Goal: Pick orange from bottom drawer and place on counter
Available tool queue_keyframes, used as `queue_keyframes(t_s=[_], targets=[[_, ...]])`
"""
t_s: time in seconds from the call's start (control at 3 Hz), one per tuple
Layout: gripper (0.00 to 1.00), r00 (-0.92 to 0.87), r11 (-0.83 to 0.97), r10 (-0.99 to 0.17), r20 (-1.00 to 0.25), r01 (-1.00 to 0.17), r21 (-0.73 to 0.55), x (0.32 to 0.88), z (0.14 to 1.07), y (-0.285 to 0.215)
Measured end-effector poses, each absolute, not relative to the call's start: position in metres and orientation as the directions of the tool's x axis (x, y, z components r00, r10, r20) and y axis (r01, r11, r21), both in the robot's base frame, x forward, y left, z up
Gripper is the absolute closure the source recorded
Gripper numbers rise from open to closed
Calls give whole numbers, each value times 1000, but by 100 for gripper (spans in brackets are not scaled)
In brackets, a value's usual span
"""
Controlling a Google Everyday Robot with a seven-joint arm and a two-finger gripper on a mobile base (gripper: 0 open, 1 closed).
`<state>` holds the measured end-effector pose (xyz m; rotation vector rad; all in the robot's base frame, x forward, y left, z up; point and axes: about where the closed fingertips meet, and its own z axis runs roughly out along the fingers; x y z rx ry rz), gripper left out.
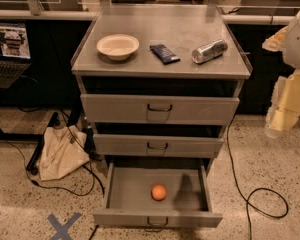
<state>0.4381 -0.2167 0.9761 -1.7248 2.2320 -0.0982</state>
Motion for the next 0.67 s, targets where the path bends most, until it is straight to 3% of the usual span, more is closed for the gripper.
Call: queue_keyframes(t_s=[0.67], targets=[[0,-229,285,-946,-228,-924,-256,439,976,-217]])
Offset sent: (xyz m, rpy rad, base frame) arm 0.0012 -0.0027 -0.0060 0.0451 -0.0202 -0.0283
